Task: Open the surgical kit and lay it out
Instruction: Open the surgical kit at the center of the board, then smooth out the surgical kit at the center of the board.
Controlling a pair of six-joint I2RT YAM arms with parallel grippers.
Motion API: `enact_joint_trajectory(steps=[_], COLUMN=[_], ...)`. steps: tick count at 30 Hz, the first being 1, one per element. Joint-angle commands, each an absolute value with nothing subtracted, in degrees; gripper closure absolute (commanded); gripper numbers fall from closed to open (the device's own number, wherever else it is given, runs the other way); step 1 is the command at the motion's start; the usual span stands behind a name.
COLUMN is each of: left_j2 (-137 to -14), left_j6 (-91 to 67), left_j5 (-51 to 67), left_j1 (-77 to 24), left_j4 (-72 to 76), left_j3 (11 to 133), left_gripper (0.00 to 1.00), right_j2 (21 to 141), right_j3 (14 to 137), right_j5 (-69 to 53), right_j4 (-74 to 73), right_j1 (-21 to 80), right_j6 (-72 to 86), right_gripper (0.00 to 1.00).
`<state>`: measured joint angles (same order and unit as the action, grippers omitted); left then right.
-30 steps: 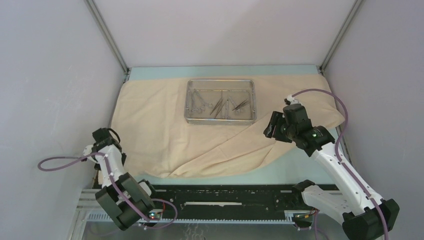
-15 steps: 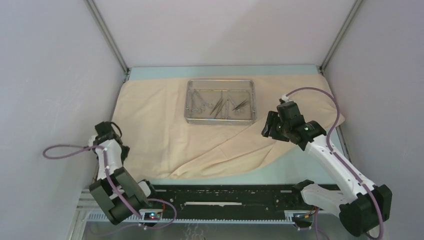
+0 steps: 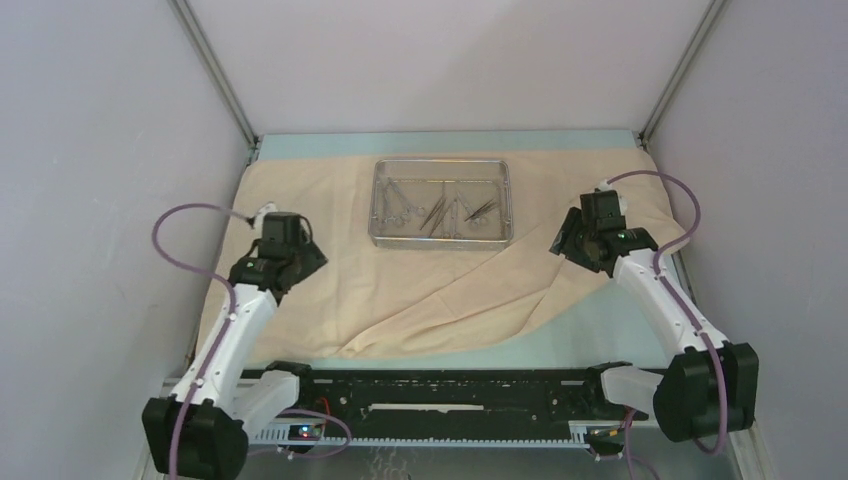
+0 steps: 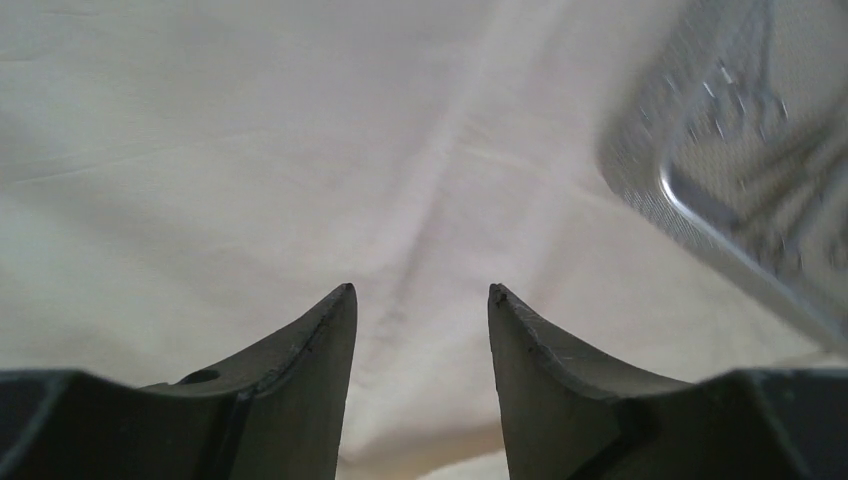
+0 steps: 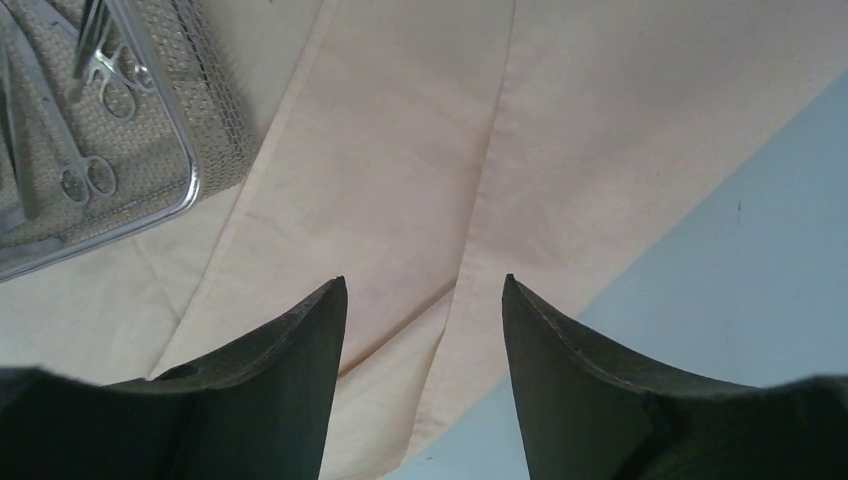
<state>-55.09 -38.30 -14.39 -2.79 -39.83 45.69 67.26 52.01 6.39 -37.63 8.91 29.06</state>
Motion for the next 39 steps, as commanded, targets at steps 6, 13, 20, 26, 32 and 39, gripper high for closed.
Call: enact_joint_trajectory(steps=[6,13,20,26,32,39], left_j2=[-60.03,-66.6,-74.84,-81.69,-84.4,-84.99], left_j6=[-37.93,-39.08,-39.64,-39.86,-40.25,-40.84], left_j5=[-10.18,-9.51,-9.29,-8.31,-8.51,-8.32], left_j1=[-30.6,-46.5,-54.4,-59.49,-62.79,-63.72], left_j4=[-33.74,-28.15,-24.35,-22.65,-22.07,-21.62], left_j3=[49.2,45.9,48.61,50.9,51.11,51.06], left_gripper=[0.44,0.44,0.44,0.45,0.45,0.45], right_j2=[71.66,74.35,77.01,82.39,82.76,72.86], right_j3=[50.98,50.25,49.75,49.74,47.88,41.72], right_j5=[9.8,22.75,24.72,23.98,25.23,23.97], right_j4=[-31.89,-38.33,-39.31,-37.15,-38.9,-39.97], right_j1=[13.75,20.32,19.88,18.57,17.65,14.57], right_j6=[34.08,39.43,41.92,43.08,45.76,47.1], right_gripper=[0.36,0.34,0.21,0.2,0.35,0.44])
